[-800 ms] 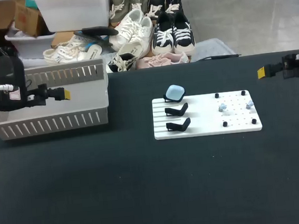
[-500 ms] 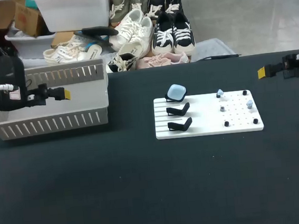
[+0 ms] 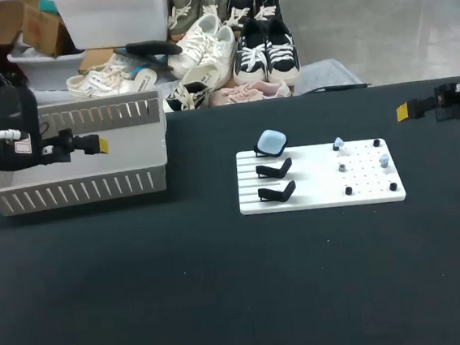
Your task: Pick up each earbud case from the left stands, insert the matching earbuds, close the lid, and place the case in the box.
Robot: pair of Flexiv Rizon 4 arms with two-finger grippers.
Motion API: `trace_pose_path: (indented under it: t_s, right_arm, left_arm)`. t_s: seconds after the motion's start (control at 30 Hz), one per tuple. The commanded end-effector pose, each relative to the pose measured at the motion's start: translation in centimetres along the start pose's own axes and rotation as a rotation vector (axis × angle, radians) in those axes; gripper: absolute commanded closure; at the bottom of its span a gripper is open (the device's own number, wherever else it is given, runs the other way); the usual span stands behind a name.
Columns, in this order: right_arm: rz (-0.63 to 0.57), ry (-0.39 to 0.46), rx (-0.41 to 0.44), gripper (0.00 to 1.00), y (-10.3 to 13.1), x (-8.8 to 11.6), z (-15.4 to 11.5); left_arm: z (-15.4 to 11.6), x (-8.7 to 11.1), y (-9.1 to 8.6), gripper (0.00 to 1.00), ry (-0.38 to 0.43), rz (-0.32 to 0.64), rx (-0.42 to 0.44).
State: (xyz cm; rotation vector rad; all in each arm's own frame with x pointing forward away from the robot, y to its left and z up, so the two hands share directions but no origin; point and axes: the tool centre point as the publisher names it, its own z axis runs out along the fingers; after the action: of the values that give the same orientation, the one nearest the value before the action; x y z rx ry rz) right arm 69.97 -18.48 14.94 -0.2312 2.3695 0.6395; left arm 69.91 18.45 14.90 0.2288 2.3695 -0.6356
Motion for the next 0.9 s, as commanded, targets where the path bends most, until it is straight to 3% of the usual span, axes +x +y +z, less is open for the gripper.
trace_pose_path:
  t_s: [0.03,0.47,0.73,0.9]
  right_arm:
    - [-0.001,0.002,-0.002,0.00,-0.1,0.0,0.0]
    - [-0.001,0.002,-0.002,0.00,-0.1,0.0,0.0]
    - [-0.001,0.002,-0.002,0.00,-0.1,0.0,0.0]
    - [-0.001,0.002,-0.002,0.00,-0.1,0.0,0.0]
  left_arm:
    - [0.0,-0.1,0.0,0.00,0.006,0.000,-0.002]
    - [0.0,-0.1,0.0,0.00,0.006,0.000,-0.002]
    - [0.6,-1.1,-1.3,0.00,-0.061,0.251,0.066]
    - [1.0,-1.8,-2.3,0.00,-0.107,0.438,0.156]
